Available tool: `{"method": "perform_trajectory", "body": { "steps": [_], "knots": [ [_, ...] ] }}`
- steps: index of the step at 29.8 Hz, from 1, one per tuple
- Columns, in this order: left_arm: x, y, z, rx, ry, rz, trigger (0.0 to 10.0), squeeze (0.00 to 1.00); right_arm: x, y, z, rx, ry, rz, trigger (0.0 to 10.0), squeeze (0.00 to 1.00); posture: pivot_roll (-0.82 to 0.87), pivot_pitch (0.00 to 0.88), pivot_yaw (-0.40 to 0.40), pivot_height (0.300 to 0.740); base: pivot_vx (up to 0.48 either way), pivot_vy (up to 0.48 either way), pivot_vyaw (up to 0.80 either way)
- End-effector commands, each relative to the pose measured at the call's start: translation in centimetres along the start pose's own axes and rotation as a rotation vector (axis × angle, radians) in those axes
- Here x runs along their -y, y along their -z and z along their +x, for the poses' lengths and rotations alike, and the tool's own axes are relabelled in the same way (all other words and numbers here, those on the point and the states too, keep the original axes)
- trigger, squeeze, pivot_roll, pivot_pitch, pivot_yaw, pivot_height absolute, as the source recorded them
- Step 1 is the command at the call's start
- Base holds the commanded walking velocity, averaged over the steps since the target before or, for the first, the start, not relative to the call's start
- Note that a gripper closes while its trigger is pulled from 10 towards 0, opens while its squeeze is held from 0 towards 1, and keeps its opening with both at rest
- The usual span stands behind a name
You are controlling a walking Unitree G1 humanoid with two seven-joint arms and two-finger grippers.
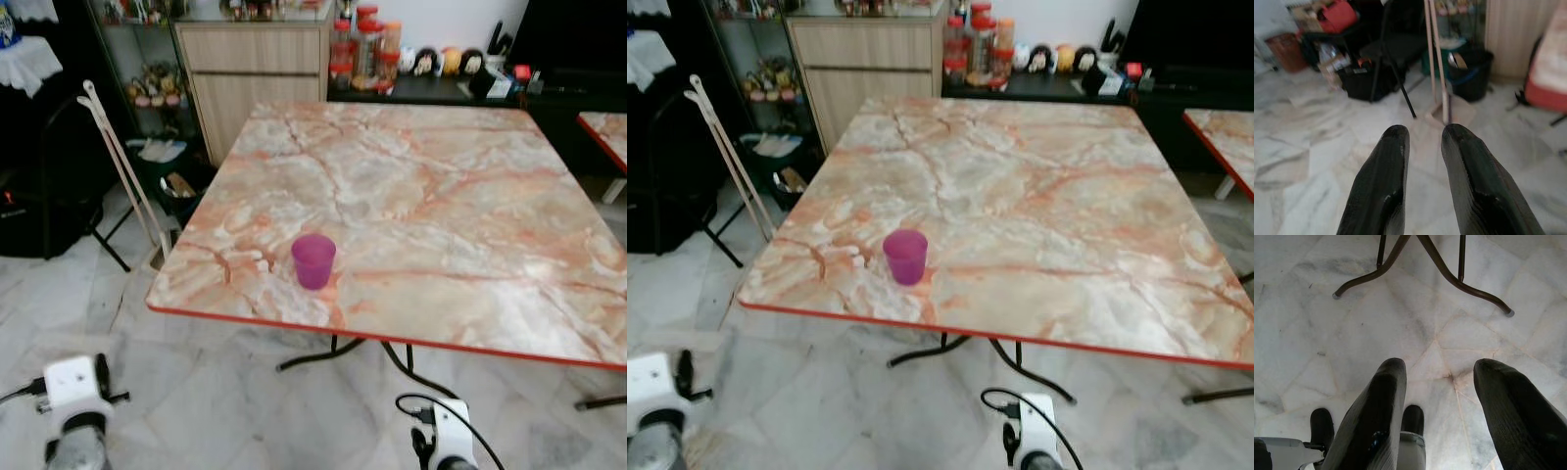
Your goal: Setting the table
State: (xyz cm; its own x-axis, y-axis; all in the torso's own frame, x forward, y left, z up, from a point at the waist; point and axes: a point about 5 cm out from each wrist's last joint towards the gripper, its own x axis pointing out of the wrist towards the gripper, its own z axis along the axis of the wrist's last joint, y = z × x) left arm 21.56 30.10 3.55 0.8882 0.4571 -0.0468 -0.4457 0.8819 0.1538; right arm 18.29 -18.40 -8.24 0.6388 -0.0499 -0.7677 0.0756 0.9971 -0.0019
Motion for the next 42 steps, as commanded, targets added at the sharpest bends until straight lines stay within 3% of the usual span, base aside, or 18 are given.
{"method": "perform_trajectory", "body": {
  "steps": [1, 4, 12, 13, 14, 15, 17, 18, 22, 27, 30, 31, 42],
  "knots": [
    [-0.1, -1.3, 0.7, 0.045, -0.015, -0.011, 10.0, 0.00, -0.2, 0.0, 0.0, 0.004, -0.006, -0.006, 10.0, 0.00, 0.05, 0.000, -0.009, 0.740, 0.000, 0.000, 0.00],
    [1.2, -6.8, 3.9, 0.211, 0.011, -0.060, 10.0, 0.00, -0.3, -0.1, 0.0, 0.007, -0.002, 0.002, 10.0, 0.00, 0.04, 0.000, -0.003, 0.740, 0.000, 0.000, 0.00],
    [6.0, -14.6, 7.2, 0.342, 0.197, -0.204, 10.0, 0.00, -0.3, -0.3, 0.1, 0.014, 0.012, 0.022, 10.0, 0.00, 0.01, 0.000, 0.017, 0.740, 0.000, 0.000, 0.00],
    [6.3, -14.9, 7.3, 0.347, 0.213, -0.209, 10.0, 0.00, -0.2, -0.3, 0.1, 0.014, 0.013, 0.024, 10.0, 0.00, 0.01, 0.000, 0.017, 0.740, 0.000, 0.000, 0.00],
    [7.6, -15.8, 7.6, 0.351, 0.268, -0.220, 10.0, 0.00, -0.2, -0.4, 0.1, 0.015, 0.015, 0.028, 10.0, 0.00, 0.01, 0.000, 0.020, 0.740, 0.000, 0.000, 0.00],
    [7.6, -15.8, 7.6, 0.351, 0.268, -0.220, 10.0, 0.00, -0.2, -0.4, 0.1, 0.015, 0.015, 0.028, 10.0, 0.00, 0.01, 0.000, 0.020, 0.740, 0.000, 0.000, 0.00],
    [9.7, -16.7, 7.9, 0.331, 0.355, -0.254, 10.0, 0.00, -0.2, -0.3, 0.1, 0.013, 0.019, 0.035, 10.0, 0.00, 0.00, 0.000, 0.023, 0.740, 0.000, 0.000, 0.00],
    [9.7, -16.7, 7.9, 0.331, 0.355, -0.254, 10.0, 0.00, -0.2, -0.3, 0.1, 0.013, 0.019, 0.035, 10.0, 0.00, 0.00, 0.000, 0.023, 0.740, 0.000, 0.000, 0.00],
    [13.3, -17.0, 8.2, 0.251, 0.488, -0.281, 10.0, 0.00, -0.2, -0.3, 0.1, 0.011, 0.027, 0.041, 10.0, 0.00, -0.01, 0.000, 0.033, 0.740, 0.000, 0.000, 0.00],
    [17.0, -17.6, 7.7, 0.177, 0.613, -0.195, 10.0, 0.00, -0.2, -0.5, 0.2, 0.016, 0.031, 0.049, 10.0, 0.00, -0.02, 0.000, 0.040, 0.740, 0.000, 0.000, 0.00],
    [18.0, -18.2, 7.4, 0.180, 0.654, -0.234, 10.0, 0.00, -0.3, -0.5, 0.1, 0.013, 0.032, 0.051, 10.0, 0.00, -0.02, 0.000, 0.044, 0.740, 0.000, 0.000, 0.00],
    [18.4, -18.3, 7.3, 0.165, 0.667, -0.239, 10.0, 1.00, -0.3, -0.4, 0.1, 0.009, 0.031, 0.049, 10.0, 0.00, -0.02, 0.000, 0.044, 0.740, 0.000, 0.000, 0.00],
    [21.6, -18.0, 4.8, 0.104, 0.970, -0.154, 10.0, 1.00, -0.5, -0.4, 0.2, 0.003, 0.024, 0.044, 10.0, 0.00, -0.01, 0.000, 0.047, 0.740, 0.000, 0.000, 0.00]
  ]
}}
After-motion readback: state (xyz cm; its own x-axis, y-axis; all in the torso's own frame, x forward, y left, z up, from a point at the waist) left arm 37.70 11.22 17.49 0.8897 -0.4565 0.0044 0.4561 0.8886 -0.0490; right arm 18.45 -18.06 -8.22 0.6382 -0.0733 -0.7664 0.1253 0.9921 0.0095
